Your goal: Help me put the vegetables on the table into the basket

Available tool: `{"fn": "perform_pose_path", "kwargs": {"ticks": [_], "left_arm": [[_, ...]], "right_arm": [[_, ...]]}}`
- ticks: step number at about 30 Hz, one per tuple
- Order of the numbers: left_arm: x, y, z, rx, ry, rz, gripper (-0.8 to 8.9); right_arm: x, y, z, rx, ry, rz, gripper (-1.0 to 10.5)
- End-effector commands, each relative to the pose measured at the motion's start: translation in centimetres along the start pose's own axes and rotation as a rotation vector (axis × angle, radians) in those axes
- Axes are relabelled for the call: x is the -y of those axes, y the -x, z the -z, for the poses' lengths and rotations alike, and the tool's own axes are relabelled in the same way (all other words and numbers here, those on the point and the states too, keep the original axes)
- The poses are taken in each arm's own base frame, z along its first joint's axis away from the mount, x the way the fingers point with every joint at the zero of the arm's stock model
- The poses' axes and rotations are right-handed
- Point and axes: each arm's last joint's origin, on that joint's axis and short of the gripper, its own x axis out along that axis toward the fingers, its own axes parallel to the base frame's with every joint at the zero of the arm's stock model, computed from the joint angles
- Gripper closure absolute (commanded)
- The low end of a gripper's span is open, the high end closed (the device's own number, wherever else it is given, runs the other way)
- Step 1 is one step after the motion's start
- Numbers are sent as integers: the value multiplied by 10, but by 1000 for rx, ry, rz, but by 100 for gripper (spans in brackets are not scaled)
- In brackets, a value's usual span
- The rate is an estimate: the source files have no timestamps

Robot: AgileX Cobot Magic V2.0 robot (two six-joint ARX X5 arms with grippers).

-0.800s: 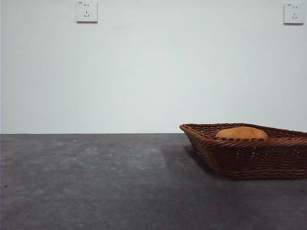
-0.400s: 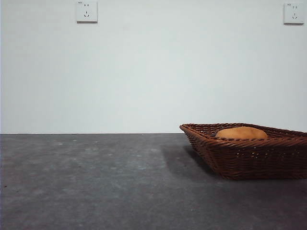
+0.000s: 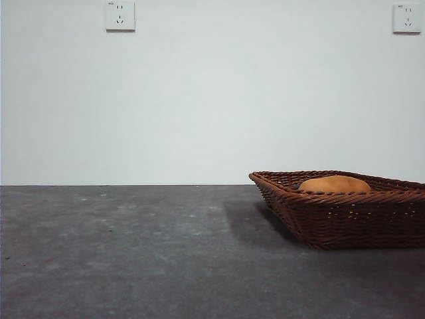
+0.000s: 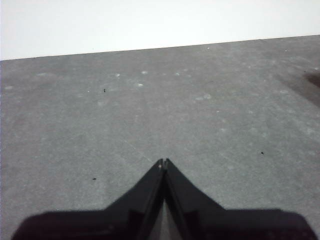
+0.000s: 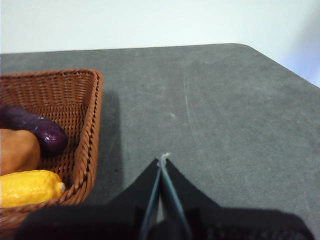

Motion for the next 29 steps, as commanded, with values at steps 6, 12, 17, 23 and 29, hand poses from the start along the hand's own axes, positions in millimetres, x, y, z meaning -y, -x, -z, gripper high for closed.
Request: {"fn": "perform_pose_path", "kwargs": {"ticks": [6,12,17,23,29], "left_arm": [[0,-1,3,-11,5,3,817],[0,-2,3,-15,5,3,817],[0,-2,3,-17,6,3,817],[0,-2,3,-17,6,3,817],[0,-2,3,-17,6,3,817]], "right_arm": [[0,0,2,-15,-12,1,946],[0,0,2,-15,-12,1,946],[0,0,2,-15,-12,1,946],[0,0,2,-15,-12,1,946],[0,0,2,-15,-12,1,946]]}}
